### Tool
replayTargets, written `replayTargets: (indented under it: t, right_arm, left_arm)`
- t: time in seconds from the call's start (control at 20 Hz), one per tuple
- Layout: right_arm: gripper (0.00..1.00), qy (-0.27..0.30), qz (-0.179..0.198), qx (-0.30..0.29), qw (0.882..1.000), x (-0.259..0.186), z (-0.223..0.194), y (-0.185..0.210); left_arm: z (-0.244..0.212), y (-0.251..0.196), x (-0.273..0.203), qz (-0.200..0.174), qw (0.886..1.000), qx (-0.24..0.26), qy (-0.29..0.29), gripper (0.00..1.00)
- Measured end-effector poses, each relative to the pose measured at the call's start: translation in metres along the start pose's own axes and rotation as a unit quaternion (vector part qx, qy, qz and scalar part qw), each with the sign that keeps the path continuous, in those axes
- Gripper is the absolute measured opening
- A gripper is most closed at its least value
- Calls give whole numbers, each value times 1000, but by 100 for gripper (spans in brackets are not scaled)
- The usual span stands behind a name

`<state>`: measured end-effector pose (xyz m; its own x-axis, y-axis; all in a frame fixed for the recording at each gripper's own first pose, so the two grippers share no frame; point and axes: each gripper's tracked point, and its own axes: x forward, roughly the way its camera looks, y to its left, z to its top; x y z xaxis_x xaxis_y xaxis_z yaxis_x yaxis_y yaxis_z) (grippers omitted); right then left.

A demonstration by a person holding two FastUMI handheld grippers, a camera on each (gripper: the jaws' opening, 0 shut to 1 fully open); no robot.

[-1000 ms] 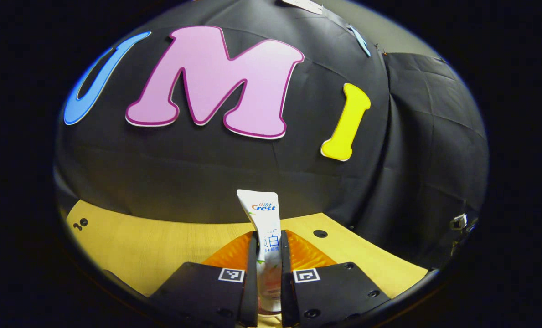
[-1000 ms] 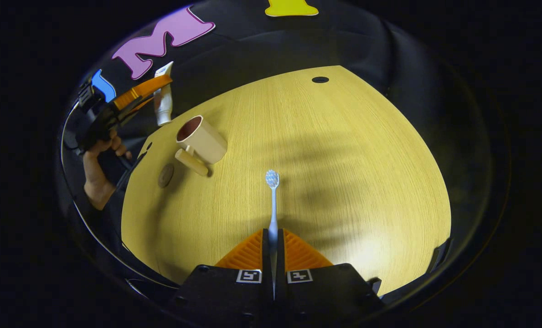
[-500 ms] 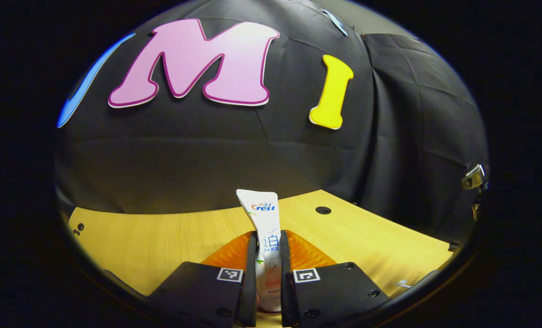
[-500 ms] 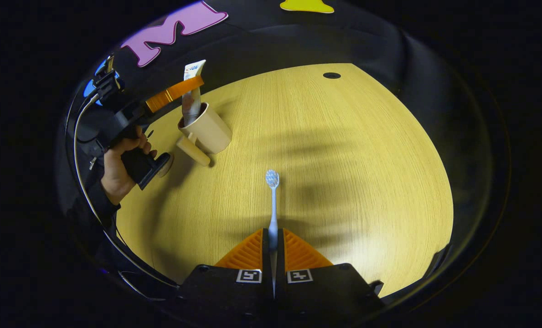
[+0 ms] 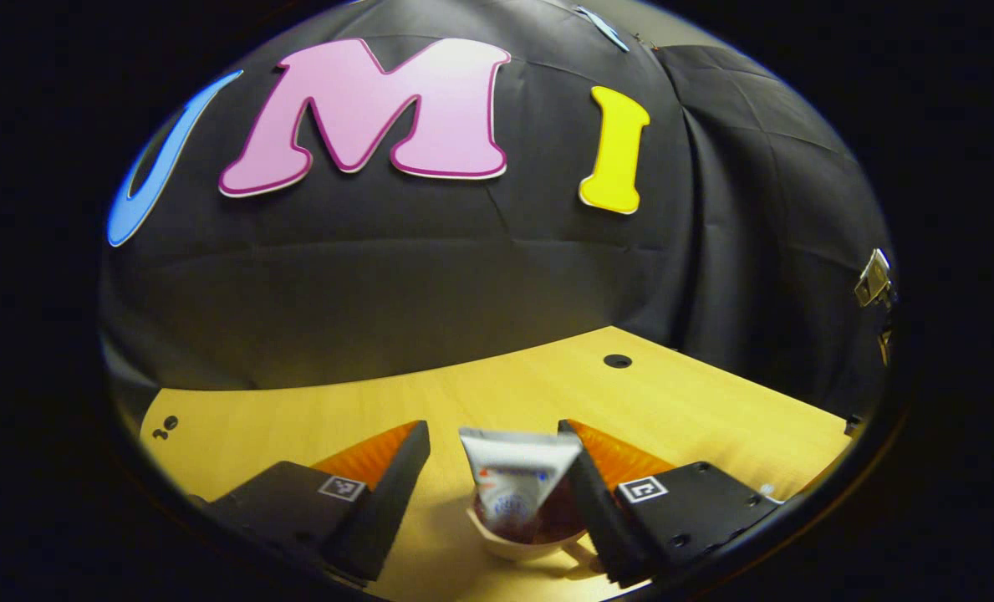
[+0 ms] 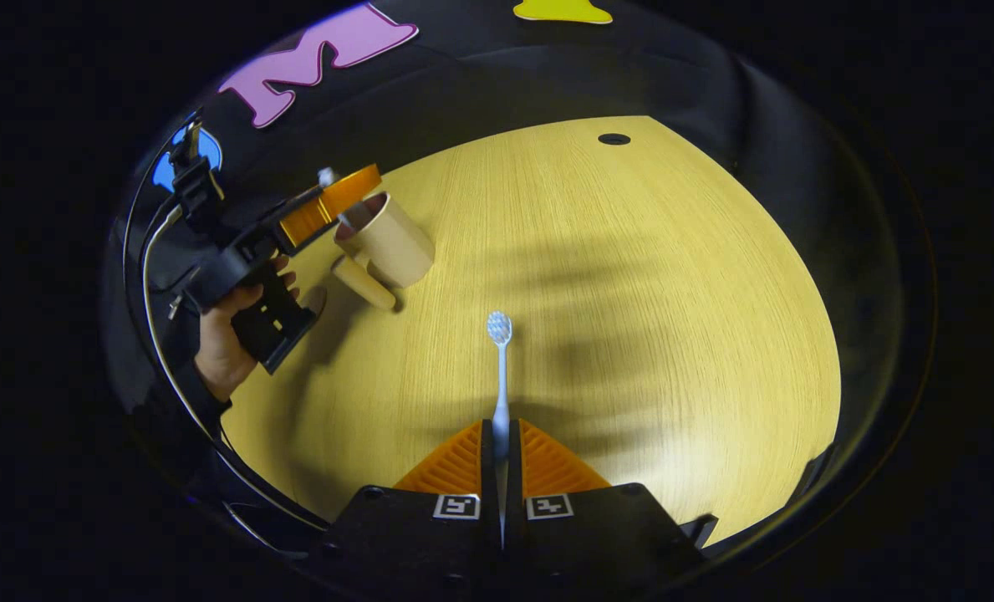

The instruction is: Put the toothbrush and toothpaste on the desktop into the cup, then pick up the cup and place it on the coaster on the desktop.

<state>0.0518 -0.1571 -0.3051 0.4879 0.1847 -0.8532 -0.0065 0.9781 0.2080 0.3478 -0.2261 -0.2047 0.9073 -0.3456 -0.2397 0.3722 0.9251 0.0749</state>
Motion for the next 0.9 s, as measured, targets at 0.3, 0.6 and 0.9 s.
replayTargets:
  t: [0.3, 0.6, 0.9]
  right_arm:
    - [5, -71, 36, -7, 997, -9, 69, 32]
    - [5, -137, 80, -21, 987, -16, 136, 72]
    - [5, -166, 130, -18, 977, -17, 174, 119]
  left_arm:
    - [10, 8, -65, 36, 999, -37, -2, 99]
    - [9, 2, -139, 59, 996, -73, 6, 100]
    - [-11, -3, -189, 69, 993, -87, 34, 99]
